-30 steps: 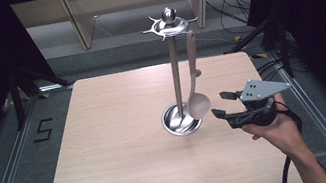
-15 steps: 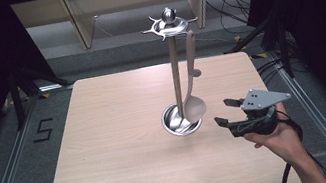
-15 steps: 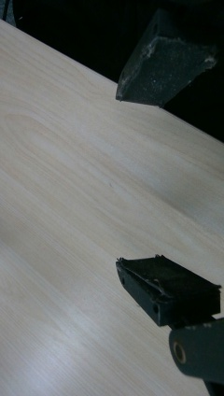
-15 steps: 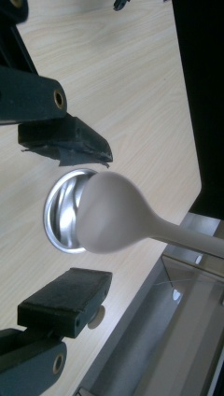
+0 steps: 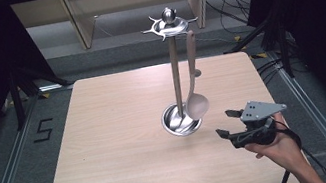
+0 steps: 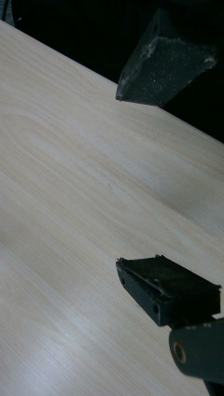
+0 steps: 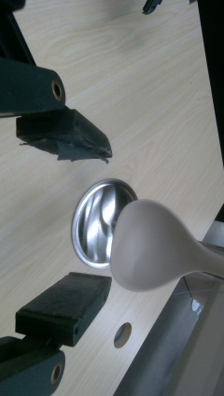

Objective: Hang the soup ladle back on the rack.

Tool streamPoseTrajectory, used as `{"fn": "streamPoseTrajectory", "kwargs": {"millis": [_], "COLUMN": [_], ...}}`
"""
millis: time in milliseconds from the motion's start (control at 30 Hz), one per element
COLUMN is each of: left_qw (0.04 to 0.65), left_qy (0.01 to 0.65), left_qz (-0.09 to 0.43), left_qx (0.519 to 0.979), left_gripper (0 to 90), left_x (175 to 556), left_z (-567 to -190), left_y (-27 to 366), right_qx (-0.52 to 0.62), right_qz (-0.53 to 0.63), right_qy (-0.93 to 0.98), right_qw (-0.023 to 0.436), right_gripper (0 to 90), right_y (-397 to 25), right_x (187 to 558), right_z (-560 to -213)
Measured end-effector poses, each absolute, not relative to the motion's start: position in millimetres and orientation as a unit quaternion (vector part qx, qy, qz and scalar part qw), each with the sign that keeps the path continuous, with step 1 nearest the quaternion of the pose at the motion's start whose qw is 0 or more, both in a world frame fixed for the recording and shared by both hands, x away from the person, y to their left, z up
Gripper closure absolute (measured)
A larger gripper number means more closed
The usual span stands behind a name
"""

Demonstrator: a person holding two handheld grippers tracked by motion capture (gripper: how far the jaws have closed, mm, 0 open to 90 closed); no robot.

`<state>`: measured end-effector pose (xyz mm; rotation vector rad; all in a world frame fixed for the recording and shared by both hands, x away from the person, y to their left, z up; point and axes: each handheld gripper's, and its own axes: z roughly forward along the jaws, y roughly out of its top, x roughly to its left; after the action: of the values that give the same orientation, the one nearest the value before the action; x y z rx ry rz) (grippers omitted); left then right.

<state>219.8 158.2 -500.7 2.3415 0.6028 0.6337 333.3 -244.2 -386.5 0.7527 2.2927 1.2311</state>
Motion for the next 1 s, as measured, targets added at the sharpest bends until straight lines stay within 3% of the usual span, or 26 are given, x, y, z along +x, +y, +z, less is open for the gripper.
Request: {"fn": "streamPoseTrajectory", "kwargs": {"millis": [1000], "left_qw": [0.315], "left_qy": [0.227], "left_qz": [0.240], "left_qx": [0.890], "left_gripper": [14.9], "left_x": [219], "left_z": [-500], "left_y": [159], "right_qx": [0.288], "right_qz": [0.438], "right_qy": [0.829], "right_qw": [0.195], "right_gripper": [23.7], "right_y": [-252], "right_x": [310], "right_z": [-423]}}
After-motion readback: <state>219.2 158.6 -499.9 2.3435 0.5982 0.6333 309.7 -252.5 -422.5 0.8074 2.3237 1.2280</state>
